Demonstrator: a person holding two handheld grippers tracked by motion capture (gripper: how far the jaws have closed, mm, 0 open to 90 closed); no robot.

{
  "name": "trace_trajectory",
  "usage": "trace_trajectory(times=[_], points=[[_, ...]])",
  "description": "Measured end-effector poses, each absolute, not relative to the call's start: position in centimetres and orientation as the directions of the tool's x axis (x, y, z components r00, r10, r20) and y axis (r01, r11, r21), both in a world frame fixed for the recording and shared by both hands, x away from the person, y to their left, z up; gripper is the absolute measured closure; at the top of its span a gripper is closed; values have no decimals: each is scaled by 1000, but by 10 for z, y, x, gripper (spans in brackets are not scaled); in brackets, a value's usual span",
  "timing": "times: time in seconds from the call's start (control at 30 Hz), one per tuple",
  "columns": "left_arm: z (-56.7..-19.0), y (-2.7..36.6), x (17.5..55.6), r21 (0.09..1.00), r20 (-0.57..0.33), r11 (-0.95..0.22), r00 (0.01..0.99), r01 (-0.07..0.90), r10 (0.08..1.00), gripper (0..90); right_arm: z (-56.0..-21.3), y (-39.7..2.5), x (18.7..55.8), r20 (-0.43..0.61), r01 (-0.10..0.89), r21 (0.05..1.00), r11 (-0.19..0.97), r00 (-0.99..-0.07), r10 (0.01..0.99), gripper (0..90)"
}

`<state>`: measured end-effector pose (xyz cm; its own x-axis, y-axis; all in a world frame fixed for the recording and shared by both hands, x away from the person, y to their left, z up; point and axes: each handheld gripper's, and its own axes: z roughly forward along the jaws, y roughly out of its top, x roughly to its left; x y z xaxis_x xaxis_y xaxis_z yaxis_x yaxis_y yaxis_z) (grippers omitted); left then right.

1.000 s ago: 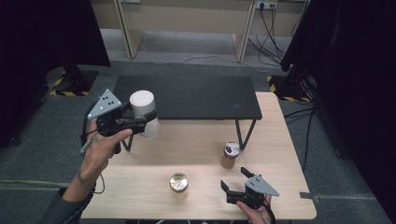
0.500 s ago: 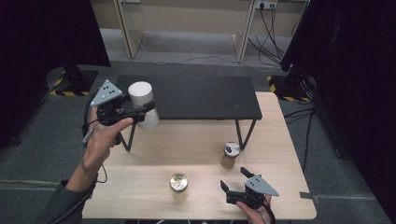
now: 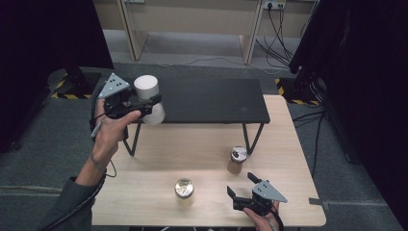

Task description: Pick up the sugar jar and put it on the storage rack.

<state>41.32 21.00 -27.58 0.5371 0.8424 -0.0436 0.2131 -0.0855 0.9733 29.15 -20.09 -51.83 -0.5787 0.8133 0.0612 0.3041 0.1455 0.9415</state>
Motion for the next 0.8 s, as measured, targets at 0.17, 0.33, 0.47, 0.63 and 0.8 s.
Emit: trace_trajectory(times=[0.17,0.33,0.47,0.63,0.8], points=[[-278,213,423,972,-48,-78,513,221,857,345,-518,-201,292,62,304,942,144,-578,814,58],[-280,216,430,974,-41,-74,489,214,871,345,-518,-201,292,64,305,942,143,-578,814,58],[-280,218,435,976,-36,-73,476,208,879,345,-518,-201,292,65,306,941,142,-577,814,58],[-280,218,441,977,-13,-86,456,196,890,345,-518,-201,292,64,305,942,143,-579,813,58],[-282,217,447,976,-10,-88,446,198,895,345,-518,-201,292,64,305,942,143,-579,813,58]])
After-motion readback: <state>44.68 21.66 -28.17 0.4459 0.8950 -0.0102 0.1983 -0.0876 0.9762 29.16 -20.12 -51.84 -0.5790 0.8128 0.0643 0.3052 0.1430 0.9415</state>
